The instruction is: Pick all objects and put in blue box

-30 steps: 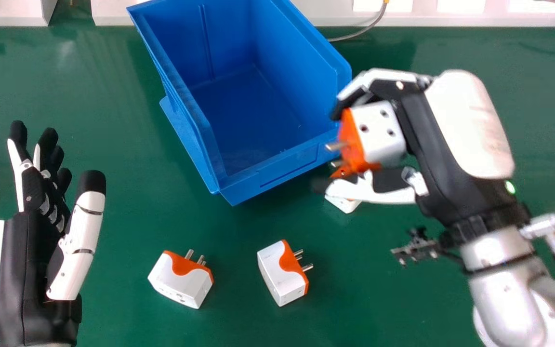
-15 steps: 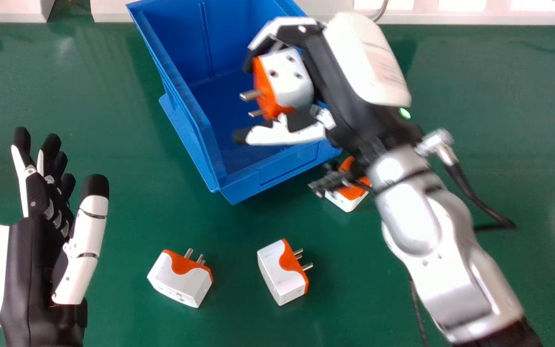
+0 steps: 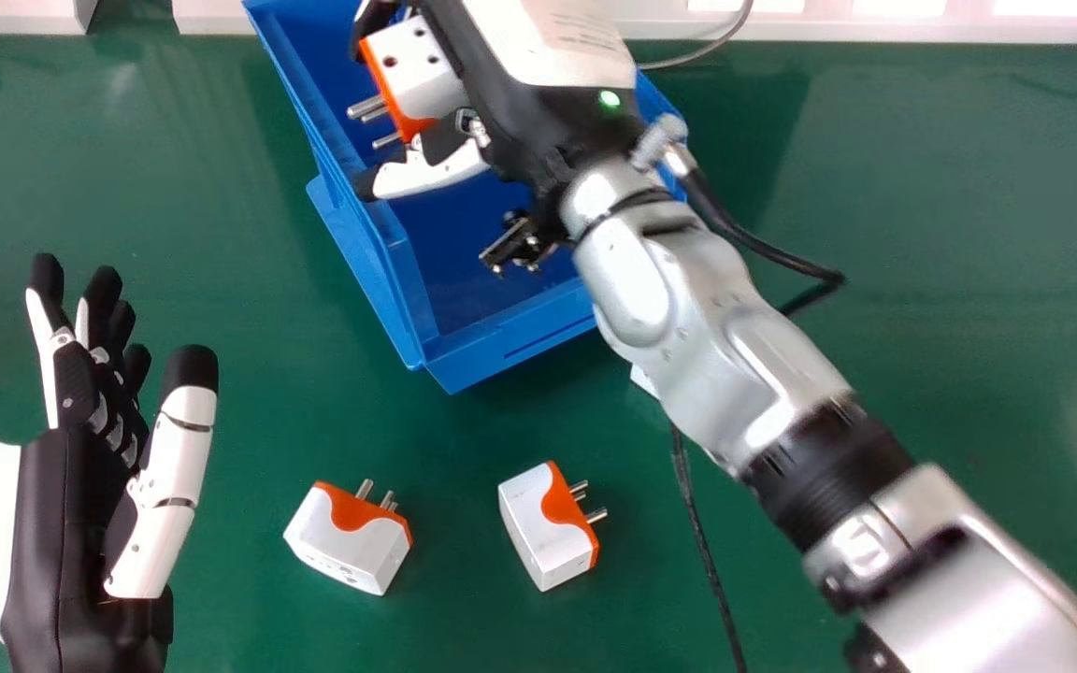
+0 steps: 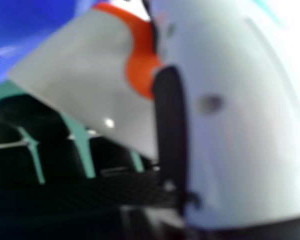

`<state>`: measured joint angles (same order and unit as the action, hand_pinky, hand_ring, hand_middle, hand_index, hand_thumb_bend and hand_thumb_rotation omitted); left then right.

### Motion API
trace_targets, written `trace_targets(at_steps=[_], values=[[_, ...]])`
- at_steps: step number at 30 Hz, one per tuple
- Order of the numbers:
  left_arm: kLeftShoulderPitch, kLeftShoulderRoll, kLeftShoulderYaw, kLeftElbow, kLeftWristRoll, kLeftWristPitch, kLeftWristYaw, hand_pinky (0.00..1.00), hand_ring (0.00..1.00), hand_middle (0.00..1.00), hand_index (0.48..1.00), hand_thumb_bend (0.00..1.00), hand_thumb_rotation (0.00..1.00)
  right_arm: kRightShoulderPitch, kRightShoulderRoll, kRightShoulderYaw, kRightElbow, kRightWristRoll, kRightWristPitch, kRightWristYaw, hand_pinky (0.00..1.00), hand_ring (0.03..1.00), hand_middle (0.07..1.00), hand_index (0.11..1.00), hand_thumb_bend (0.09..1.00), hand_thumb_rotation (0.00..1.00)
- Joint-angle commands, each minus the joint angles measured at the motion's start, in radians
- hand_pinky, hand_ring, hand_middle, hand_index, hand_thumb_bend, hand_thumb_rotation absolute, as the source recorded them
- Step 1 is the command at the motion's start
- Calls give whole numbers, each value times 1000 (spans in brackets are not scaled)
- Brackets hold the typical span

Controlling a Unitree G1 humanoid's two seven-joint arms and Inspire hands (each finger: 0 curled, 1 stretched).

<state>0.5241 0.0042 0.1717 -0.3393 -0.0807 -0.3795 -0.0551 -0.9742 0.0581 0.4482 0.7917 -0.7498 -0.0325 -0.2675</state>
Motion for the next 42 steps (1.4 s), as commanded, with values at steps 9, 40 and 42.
trace_targets(at_steps=[9, 40, 42], values=[[30, -7, -4, -37, 12, -16, 10, 1000, 1000, 992, 966, 449, 641, -187, 46, 39, 251, 18, -5, -74, 205, 352, 475, 553, 503, 0], [-7, 18, 7, -25, -6, 10, -10, 1000, 1000, 998, 976, 449, 641, -200, 5, 4, 180, 61, 73, -102, 242, 364, 490, 571, 496, 0], [-9, 17, 6, -23, -10, 10, -10, 1000, 1000, 1000, 976, 450, 643, -197, 4, -2, 175, 66, 75, -105, 240, 363, 488, 573, 496, 0]])
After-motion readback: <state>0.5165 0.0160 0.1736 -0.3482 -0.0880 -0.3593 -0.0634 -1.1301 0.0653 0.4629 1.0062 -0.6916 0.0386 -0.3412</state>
